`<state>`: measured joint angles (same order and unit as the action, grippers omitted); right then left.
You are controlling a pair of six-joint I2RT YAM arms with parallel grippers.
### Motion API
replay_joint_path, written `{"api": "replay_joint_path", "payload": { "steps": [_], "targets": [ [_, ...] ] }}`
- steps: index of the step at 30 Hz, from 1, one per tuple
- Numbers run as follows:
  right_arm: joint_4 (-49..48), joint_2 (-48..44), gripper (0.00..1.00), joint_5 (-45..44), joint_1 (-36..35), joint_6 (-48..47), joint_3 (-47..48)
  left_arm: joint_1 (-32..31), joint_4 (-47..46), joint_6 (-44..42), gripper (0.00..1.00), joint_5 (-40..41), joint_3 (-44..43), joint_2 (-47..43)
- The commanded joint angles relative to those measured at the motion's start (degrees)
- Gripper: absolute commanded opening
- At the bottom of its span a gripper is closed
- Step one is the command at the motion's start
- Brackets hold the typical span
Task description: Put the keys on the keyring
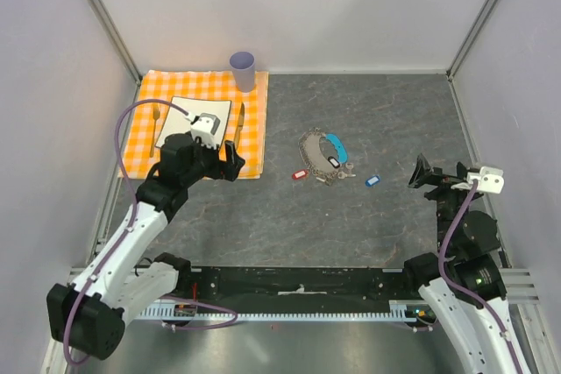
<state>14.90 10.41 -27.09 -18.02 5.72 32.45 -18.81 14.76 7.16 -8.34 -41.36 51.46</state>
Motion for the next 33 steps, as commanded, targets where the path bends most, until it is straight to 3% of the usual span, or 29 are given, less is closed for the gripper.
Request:
{"api": "replay_joint_path", "payload": {
  "steps": [1, 7, 10, 14, 20, 31, 33],
  "targets": [
    [-2.7, -3.0, 0.98, -2.7, -1.5, -0.6, -1.0, 0.1, -2.6, 4.5, 0.92, -3.7, -4.0, 3.6],
    [-2.8, -4.8, 0.98, -4.1, -4.3, -1.7, -1.8, -4.0, -3.8, 7.3, 0.92, -0.2, -7.1, 9.5],
    [-2.8, -5.5, 0.98, -4.6, -5.4, -1.9, -1.9, -9.3, -4.8, 8.3, 0.92, 4.5, -9.1, 13.5],
    [-2.8, -6.1, 0.98, -3.8, -5.6, -2.3, -1.9, -17.4, -5.8, 6.9, 0.91, 10.3, -13.2, 23.3],
    [-2.7, -6.5, 0.98, -3.4, -5.6, -2.3, -2.1, -21.1, -7.4, 7.9, 0.88, 13.6, -21.6, 35.7],
    [-2.9, -5.9, 0.98, -1.4, -5.8, -3.0, -2.4, -21.6, -10.5, 6.3, 0.58, 11.3, -33.9, 56.8],
    [-2.9, -5.8, 0.98, -1.3, -5.7, -3.0, -2.5, -21.6, -10.5, 6.1, 0.57, 9.8, -35.1, 58.6]
  ]
}}
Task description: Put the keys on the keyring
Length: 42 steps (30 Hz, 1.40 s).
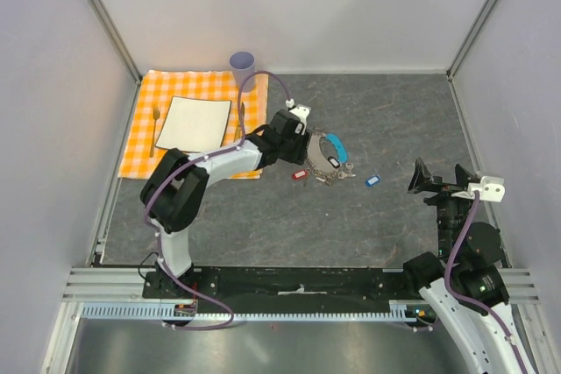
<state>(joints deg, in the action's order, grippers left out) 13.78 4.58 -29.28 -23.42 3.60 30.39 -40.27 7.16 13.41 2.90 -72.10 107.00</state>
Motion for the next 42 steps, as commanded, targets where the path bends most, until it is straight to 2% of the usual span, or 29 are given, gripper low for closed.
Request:
{"api": "replay_joint_path", "payload": {
  "steps": [1, 4, 16, 18, 20, 24, 27, 32, 36, 42],
  "targets": [
    [-1.9, 0.2, 0.98, 0.9, -0.4, -1.0, -0.4, -0.2, -2.9, -0.3, 0.54, -2.2, -5.5, 4.6],
    [-1.9, 0.4, 0.98, 1.1, -0.5, -1.0, -0.4, -0.2, -2.9, 0.3, 0.51, -5.0, -6.6, 6.3],
    [-2.1, 0.9, 0.98, 2.2, -0.5, -1.3, -0.5, -0.2, -2.2, 1.9, 0.5, -8.4, -8.2, 12.2],
    [-2.1, 0.8, 0.98, 2.2, -0.5, -1.3, -0.5, -0.2, -1.9, 1.9, 0.4, -8.8, -8.1, 12.2],
    [-2.3, 0.8, 0.98, 2.2, -0.6, -1.4, -0.5, -0.2, -1.6, 1.9, 0.34, -9.2, -8.0, 11.9],
    [-2.2, 0.9, 0.98, 2.3, -0.6, -1.4, -0.6, -0.2, -1.5, 2.1, 0.1, -9.8, -6.3, 10.5],
    [-2.4, 0.8, 0.98, 2.4, -0.6, -1.3, -0.6, -0.2, -1.9, 2.1, 0.02, -9.8, -4.4, 8.6],
    [-2.4, 0.7, 0.98, 2.4, -0.6, -1.5, -0.7, -0.2, -2.0, 4.1, 0.02, -5.8, 1.1, 3.7],
    [-2.5, 0.8, 0.98, 2.6, -0.6, -1.5, -0.8, -0.6, -2.9, 8.5, 0.02, -3.7, 9.5, -3.3],
    [-2.7, 0.9, 0.98, 2.9, -0.6, -1.5, -0.9, -4.1, -2.5, 9.8, 0.02, -0.9, 15.0, -8.1]
  ]
}}
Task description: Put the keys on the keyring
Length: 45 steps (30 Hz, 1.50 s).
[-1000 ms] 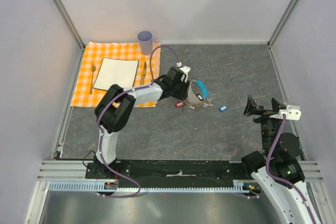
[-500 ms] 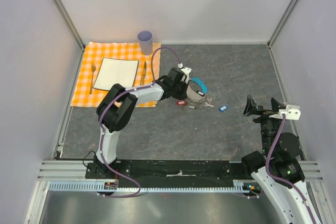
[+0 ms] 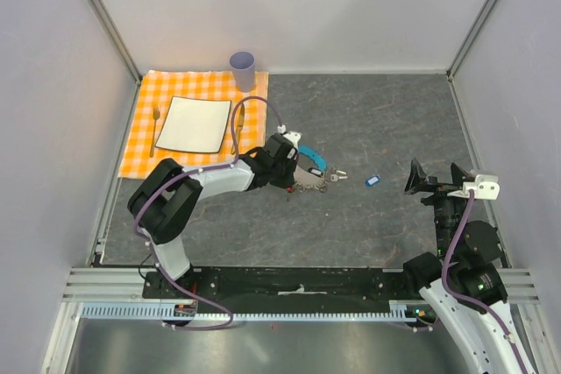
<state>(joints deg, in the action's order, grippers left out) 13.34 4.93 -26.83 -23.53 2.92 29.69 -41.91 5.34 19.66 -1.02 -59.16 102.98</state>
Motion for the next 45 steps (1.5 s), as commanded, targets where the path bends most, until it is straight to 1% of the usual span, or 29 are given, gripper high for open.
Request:
{"api": "replay_joint_path", "payload": {
  "steps": [1, 2, 3, 6, 7, 8, 9, 10, 13, 15, 18, 20, 21, 23, 26, 27, 28, 30, 31, 32, 33, 36, 38, 41, 45],
  "targets": [
    [-2.2, 0.5, 0.98, 0.5, -0.5, -0.8, -0.2, -3.3, -0.7, 4.8, 0.02, 3.5, 2.5, -5.3],
    [-2.3, 0.6, 0.98, 0.6, -0.5, -0.8, -0.2, -3.9, -0.6, 6.1, 0.02, 5.0, 2.9, -5.9],
    [-2.4, 0.6, 0.98, 0.6, -0.5, -0.8, -0.2, -5.0, 0.2, 10.0, 0.02, 6.5, 3.9, -6.5],
    [-2.3, 0.6, 0.98, 0.8, -0.5, -0.8, -0.2, -7.0, 0.6, 15.7, 0.02, 10.6, 6.3, -8.7],
    [-2.4, 0.6, 0.98, 0.7, -0.5, -0.8, -0.2, -9.0, 0.8, 19.1, 0.02, 12.4, 7.1, -9.1],
    [-2.3, 0.5, 0.98, 0.7, -0.6, -0.8, -0.2, -10.0, 0.6, 20.5, 0.02, 15.8, 7.7, -9.9],
    [-2.3, 0.6, 0.98, 0.9, -0.5, -0.8, -0.2, -10.9, 0.7, 21.7, 0.02, 17.0, 8.4, -10.1],
    [-2.4, 0.6, 0.98, 0.8, -0.6, -0.8, -0.2, -12.0, 1.0, 24.5, 0.02, 18.1, 8.5, -10.0],
    [-2.4, 0.6, 0.98, 1.0, -0.5, -0.8, -0.3, -13.5, 0.8, 28.2, 0.02, 19.1, 8.0, -8.8],
    [-2.4, 0.5, 0.98, 1.1, -0.5, -0.9, -0.3, -14.0, 0.2, 29.0, 0.02, 19.4, 6.8, -7.2],
    [-2.4, 0.3, 0.98, 1.2, -0.5, -0.9, -0.4, -14.4, -1.6, 28.6, 0.02, 19.4, 4.4, -4.8],
    [-2.4, 0.3, 0.98, 1.1, -0.6, -0.9, -0.4, -14.5, -2.6, 27.1, 0.07, 19.0, 3.1, -3.9],
    [-2.4, 0.3, 0.98, 1.2, -0.5, -0.9, -0.4, -14.4, -3.2, 25.9, 0.11, 18.6, 2.0, -3.6],
    [-2.5, 0.3, 0.98, 1.3, -0.6, -0.9, -0.5, -14.4, -4.3, 24.6, 0.15, 16.6, 1.3, -3.0],
    [-2.5, 0.0, 0.98, 1.3, -0.6, -0.8, -0.5, -14.5, -4.9, 22.3, 0.24, 14.4, 0.7, -3.4],
    [-2.5, 0.1, 0.98, 1.3, -0.6, -0.9, -0.6, -14.4, -4.9, 21.5, 0.35, 14.1, 1.1, -3.7],
    [-2.5, 0.0, 0.98, 1.3, -0.6, -0.9, -0.6, -14.5, -4.8, 21.0, 0.36, 14.1, 1.3, -4.0],
    [-2.6, -0.1, 0.98, 1.4, -0.6, -0.9, -0.6, -14.5, -4.6, 18.8, 0.48, 14.2, 2.4, -5.8],
    [-2.5, -0.1, 0.98, 1.3, -0.5, -0.9, -0.6, -14.5, -4.5, 17.7, 0.49, 14.1, 2.6, -6.4],
    [-2.5, -0.2, 0.98, 1.4, -0.5, -0.9, -0.6, -14.4, -4.3, 16.5, 0.53, 13.8, 2.6, -7.2],
    [-2.6, -0.2, 0.98, 1.4, -0.6, -0.9, -0.5, -14.5, -3.9, 13.2, 0.54, 13.4, 2.4, -7.5],
    [-2.5, -0.2, 0.98, 1.8, -0.5, -0.9, -0.5, -14.4, -1.3, 7.3, 0.54, 13.5, 0.7, -8.0],
    [-2.5, -0.3, 0.98, 1.9, -0.6, -0.9, -0.5, -14.2, 1.9, 6.4, 0.54, 16.5, -0.3, -8.2],
    [-2.6, -0.4, 0.98, 2.0, -0.6, -0.9, -0.4, -13.3, 5.2, 7.3, 0.53, 20.6, -0.6, -8.8],
    [-2.5, -0.5, 0.98, 2.2, -0.6, -0.8, -0.5, -10.1, 6.6, 7.1, 0.52, 22.1, 0.0, -8.8]
  ]
}}
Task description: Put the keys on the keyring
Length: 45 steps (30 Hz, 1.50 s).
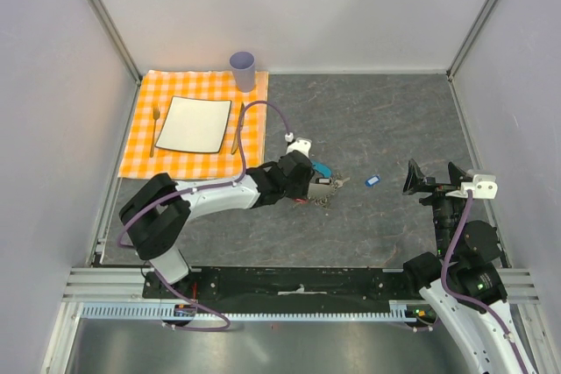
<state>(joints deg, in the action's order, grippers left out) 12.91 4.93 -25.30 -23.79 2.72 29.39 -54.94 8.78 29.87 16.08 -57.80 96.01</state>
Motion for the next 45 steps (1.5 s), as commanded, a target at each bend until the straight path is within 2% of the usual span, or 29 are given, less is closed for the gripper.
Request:
{"api": "replay_joint_path", "payload": {
  "steps": [1, 7, 12, 21, 26, 45],
  "targets": [
    [-2.1, -0.6, 0.98, 0.9, -0.3, -0.6, -0.2, 3.6, 3.3, -3.5, 0.52, 5.1, -1.3, -1.7],
    [-2.1, -0.6, 0.98, 1.0, -0.6, -0.8, -0.3, 9.6, 0.1, -8.9, 0.49, 3.5, -0.1, -0.4],
    [-2.3, -0.4, 0.98, 1.1, -0.6, -1.0, -0.3, 15.6, -5.5, -9.3, 0.43, -4.2, 4.1, -0.5],
    [-2.4, 0.2, 0.98, 1.7, -0.9, -1.1, -0.4, 20.7, -15.5, -14.7, 0.39, -14.4, 7.4, 0.8],
    [-2.4, 0.4, 0.98, 2.0, -0.8, -1.2, -0.4, 20.7, -16.0, -15.6, 0.39, -17.5, 6.5, 2.3],
    [-2.5, 0.3, 0.98, 2.4, -0.7, -1.3, -0.5, 20.7, -19.6, -16.0, 0.39, -19.9, 4.8, 5.1]
  ]
}}
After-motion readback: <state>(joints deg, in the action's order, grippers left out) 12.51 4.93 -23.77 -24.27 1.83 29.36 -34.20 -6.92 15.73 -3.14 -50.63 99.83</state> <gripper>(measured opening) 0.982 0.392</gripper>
